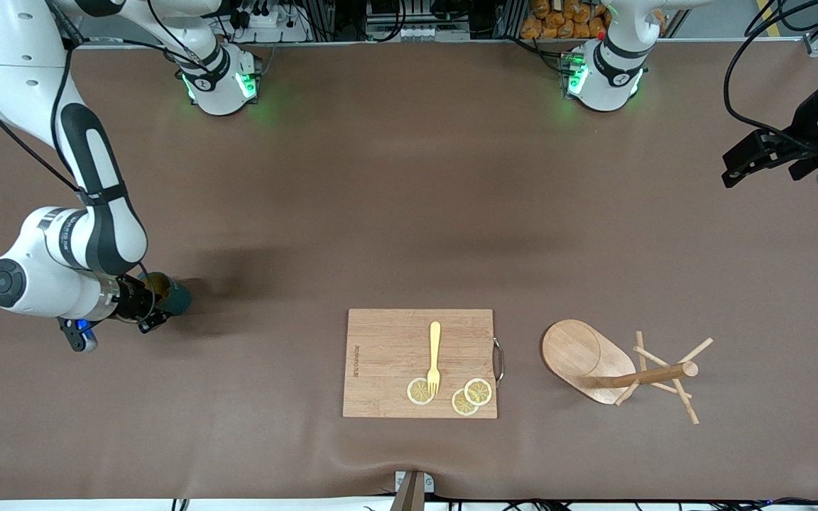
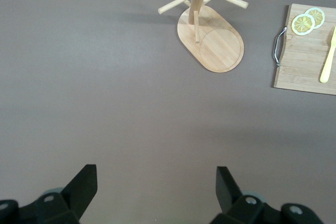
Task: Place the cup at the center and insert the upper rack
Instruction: 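Lift the teal mug off the table with the right gripper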
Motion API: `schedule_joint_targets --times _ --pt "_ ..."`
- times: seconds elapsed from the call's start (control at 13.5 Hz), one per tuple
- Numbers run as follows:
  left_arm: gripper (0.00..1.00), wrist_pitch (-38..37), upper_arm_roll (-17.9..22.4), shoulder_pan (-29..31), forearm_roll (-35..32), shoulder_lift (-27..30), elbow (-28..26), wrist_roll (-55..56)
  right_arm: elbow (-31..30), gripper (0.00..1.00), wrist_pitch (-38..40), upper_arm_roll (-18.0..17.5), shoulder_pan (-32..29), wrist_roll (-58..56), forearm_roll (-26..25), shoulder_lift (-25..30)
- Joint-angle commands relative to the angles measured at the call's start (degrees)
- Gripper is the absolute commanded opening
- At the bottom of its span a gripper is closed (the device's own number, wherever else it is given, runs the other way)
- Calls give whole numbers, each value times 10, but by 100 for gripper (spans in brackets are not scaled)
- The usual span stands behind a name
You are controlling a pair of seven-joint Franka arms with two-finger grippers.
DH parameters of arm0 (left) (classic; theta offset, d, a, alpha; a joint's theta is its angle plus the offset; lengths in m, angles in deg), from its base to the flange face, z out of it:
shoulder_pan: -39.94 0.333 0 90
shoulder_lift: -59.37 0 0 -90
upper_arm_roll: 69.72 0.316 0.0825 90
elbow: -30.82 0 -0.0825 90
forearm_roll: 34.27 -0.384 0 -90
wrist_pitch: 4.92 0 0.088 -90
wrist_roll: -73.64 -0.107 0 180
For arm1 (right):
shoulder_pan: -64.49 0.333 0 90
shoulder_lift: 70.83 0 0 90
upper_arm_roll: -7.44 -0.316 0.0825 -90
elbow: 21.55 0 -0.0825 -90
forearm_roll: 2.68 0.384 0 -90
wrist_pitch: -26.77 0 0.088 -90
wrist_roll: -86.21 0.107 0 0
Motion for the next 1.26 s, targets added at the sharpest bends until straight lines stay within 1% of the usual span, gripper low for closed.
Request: schedule_joint_targets --times 0.0,0.37,0.45,0.67,0.74,0.82,1.04,1.19 --pt "100 -9 -4 2 3 5 4 10 13 0 3 -1 -4 -8 -10 -8" --pt "100 -9 -4 1 1 0 4 9 18 0 11 -1 2 -21 -10 1" --pt "100 -9 -4 2 1 0 5 9 25 0 24 -3 5 -25 -10 7" --pt "100 -11 -4 4 1 3 1 8 92 0 135 -6 18 -26 -8 11" --pt "100 -10 -4 4 2 0 1 8 110 0 158 -13 27 -29 -7 15" --pt "100 -10 -4 3 4 -2 1 8 120 0 171 -28 29 -23 -7 21" --pt "100 0 -4 0 7 -7 4 9 122 0 173 -83 32 -14 -8 53" --pt "100 8 -4 0 7 -12 3 9 123 0 199 -125 38 -4 -8 72"
